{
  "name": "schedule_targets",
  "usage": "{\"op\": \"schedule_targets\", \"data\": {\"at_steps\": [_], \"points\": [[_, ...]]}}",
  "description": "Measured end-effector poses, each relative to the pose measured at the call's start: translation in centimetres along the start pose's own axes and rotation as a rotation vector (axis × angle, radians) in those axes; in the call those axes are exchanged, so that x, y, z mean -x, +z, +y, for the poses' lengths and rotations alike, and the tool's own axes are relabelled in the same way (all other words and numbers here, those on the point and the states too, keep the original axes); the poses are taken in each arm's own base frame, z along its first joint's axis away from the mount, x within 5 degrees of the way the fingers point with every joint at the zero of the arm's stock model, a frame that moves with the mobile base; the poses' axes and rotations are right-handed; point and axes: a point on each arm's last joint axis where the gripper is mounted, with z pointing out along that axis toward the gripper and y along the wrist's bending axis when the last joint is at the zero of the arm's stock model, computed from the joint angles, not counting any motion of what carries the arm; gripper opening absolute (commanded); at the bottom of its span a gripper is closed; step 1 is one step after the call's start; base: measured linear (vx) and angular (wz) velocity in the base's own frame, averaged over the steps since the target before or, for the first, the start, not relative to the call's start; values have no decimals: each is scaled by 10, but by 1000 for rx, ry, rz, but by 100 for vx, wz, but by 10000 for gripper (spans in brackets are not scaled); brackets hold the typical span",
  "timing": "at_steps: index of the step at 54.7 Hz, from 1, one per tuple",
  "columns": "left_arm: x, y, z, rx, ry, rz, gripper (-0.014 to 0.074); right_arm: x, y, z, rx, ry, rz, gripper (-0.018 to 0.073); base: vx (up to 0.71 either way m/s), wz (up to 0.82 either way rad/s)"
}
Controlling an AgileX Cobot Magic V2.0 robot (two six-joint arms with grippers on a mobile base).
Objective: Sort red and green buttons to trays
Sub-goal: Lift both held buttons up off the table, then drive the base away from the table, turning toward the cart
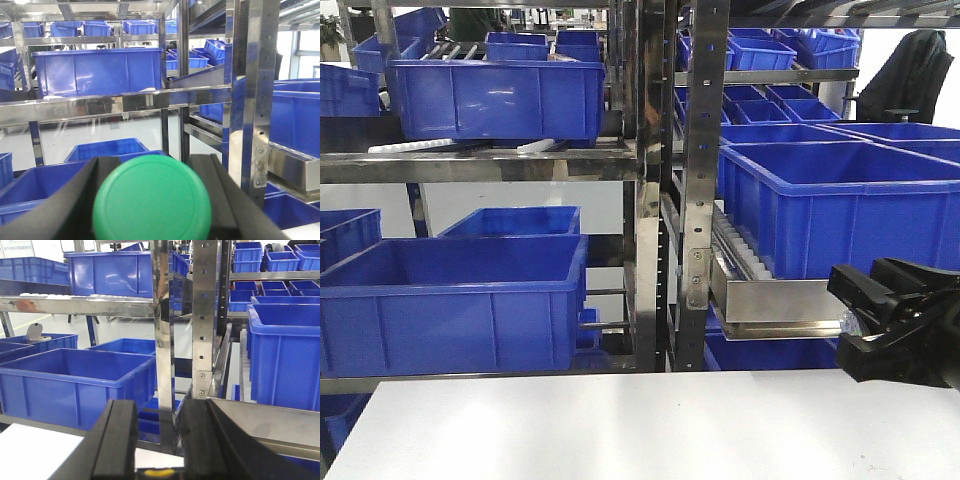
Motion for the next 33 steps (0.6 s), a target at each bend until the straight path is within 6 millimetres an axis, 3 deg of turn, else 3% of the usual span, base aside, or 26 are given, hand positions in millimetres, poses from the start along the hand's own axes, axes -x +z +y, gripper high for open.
{"op": "schedule_targets", "data": {"at_steps": [33], "points": [[0,0,0,0,0,0,-6,0,0,0,0,0,1,-9,-1,-1]]}}
